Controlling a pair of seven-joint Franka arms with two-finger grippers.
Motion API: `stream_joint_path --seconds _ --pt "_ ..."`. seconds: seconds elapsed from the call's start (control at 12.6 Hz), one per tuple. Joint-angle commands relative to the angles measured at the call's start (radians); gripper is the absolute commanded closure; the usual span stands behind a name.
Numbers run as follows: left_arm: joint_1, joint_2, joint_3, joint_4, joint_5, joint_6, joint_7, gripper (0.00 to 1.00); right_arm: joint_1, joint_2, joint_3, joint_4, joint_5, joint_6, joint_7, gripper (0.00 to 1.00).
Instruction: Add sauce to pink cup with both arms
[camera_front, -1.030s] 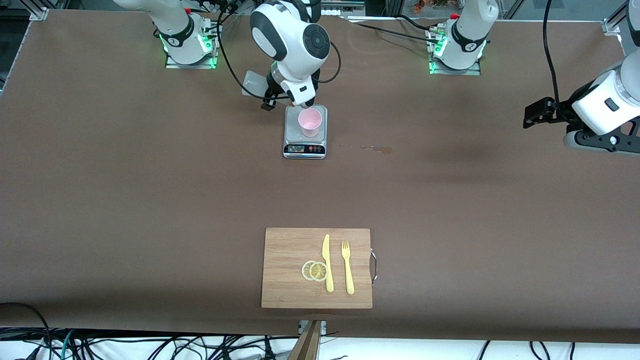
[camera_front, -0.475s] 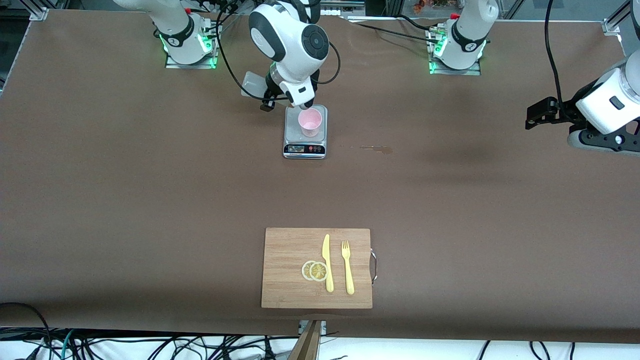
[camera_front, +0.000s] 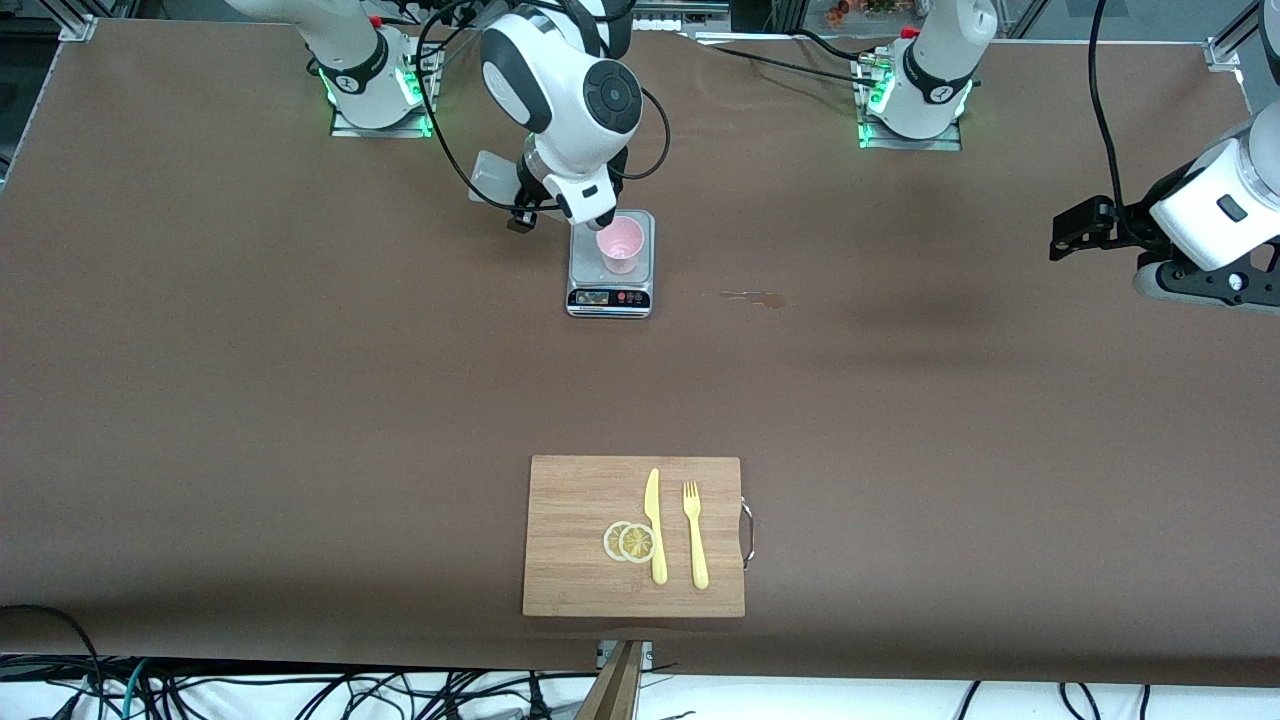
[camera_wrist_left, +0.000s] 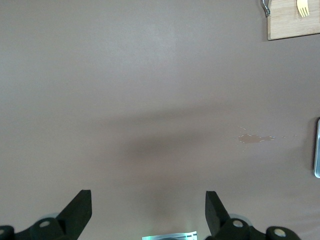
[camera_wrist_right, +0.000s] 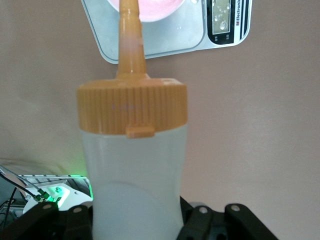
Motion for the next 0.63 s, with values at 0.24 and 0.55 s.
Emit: stream_joint_path --seconds 0.24,0.55 --pt "-0.005 0.018 -0.001 0.040 0.008 -0.025 0.020 0.00 -0.056 -0.014 -0.020 0.021 0.006 -0.034 -0.117 0.98" --pt "-0.005 0.018 -0.001 0.040 0.008 -0.025 0.020 0.00 -0.058 -0.074 -0.172 0.001 0.084 -0.026 -0.336 0.97"
